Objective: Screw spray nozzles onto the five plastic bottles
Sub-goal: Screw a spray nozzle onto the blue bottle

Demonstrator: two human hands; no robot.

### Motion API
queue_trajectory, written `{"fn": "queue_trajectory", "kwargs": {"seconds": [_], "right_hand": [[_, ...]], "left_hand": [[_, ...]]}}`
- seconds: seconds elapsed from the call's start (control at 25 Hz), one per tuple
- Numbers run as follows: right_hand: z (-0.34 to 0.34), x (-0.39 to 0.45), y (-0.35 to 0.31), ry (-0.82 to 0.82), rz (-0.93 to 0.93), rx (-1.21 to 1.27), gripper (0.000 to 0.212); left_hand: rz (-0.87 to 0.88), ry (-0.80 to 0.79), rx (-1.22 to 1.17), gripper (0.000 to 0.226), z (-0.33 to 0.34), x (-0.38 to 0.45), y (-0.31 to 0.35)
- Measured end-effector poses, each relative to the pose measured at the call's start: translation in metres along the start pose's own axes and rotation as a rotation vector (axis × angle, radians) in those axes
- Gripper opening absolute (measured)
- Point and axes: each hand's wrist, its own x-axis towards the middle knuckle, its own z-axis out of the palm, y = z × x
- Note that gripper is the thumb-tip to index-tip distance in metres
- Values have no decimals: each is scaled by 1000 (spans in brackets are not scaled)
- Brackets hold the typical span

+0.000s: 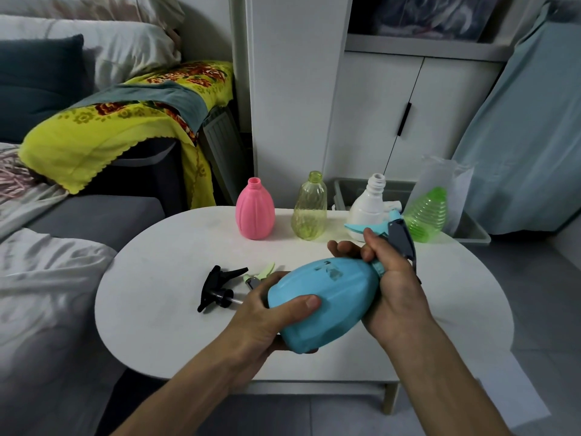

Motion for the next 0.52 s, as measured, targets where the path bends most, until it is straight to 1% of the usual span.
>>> {"fn": "queue_trajectory", "kwargs": {"seconds": [0.16, 0.2, 0.28, 0.32, 0.36, 0.4, 0.44, 0.48, 0.52], "right_hand": [[-6, 2, 1, 57, 8, -16, 40], [-8, 4, 3, 87, -13, -52, 36], [-11, 8, 8, 167, -94, -203, 18], [-10, 8, 10, 185, -127, -245, 14], [-8, 7, 14, 168, -136, -274, 27], [-5, 6, 18, 136, -130, -294, 44], [-4, 4, 22, 97, -122, -339, 56], [-2, 3, 27, 38, -114, -413, 62], [-2, 0, 33, -50, -109, -511, 66]], "left_hand": [[-20, 40, 19, 62, 2, 1, -4], [-5, 67, 109, 66, 0, 1, -1], [100, 176, 558, 89, -9, 1, 5], [174, 211, 766, 102, -9, 0, 7], [251, 196, 903, 109, -8, -2, 5], [320, 169, 1011, 113, -6, -3, -1], [373, 170, 1096, 114, -3, -4, -8], [417, 204, 1144, 112, -1, -4, -15], [446, 245, 1141, 107, -1, -3, -19]]}}
